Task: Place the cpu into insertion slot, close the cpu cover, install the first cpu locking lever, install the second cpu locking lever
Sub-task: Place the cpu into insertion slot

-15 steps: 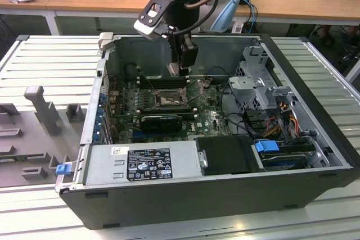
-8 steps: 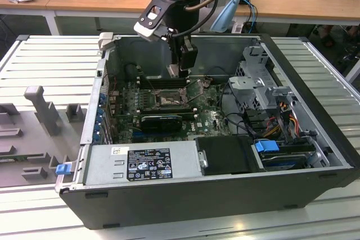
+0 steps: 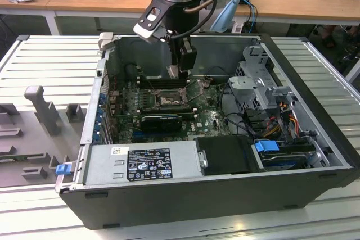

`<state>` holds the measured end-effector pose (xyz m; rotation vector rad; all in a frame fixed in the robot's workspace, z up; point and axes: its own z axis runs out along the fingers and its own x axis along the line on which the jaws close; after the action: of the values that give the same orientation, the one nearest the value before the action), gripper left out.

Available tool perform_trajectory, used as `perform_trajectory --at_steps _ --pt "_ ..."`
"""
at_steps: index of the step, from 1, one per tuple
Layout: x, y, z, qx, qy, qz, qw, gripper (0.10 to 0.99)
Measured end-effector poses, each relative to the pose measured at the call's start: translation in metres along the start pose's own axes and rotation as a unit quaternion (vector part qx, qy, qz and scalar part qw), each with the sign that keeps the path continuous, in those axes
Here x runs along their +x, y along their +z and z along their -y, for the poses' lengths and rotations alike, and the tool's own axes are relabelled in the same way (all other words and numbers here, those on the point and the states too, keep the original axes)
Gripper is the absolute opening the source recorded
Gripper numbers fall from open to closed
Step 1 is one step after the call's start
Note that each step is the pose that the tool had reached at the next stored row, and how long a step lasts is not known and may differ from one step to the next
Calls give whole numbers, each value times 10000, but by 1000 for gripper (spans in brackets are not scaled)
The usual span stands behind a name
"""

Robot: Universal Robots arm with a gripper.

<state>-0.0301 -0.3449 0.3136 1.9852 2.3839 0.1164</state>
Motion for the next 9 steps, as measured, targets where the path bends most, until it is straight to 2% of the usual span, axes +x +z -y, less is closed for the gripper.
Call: perform_trajectory --at_steps 9 --pt "-1 32 3 6 12 0 10000 525"
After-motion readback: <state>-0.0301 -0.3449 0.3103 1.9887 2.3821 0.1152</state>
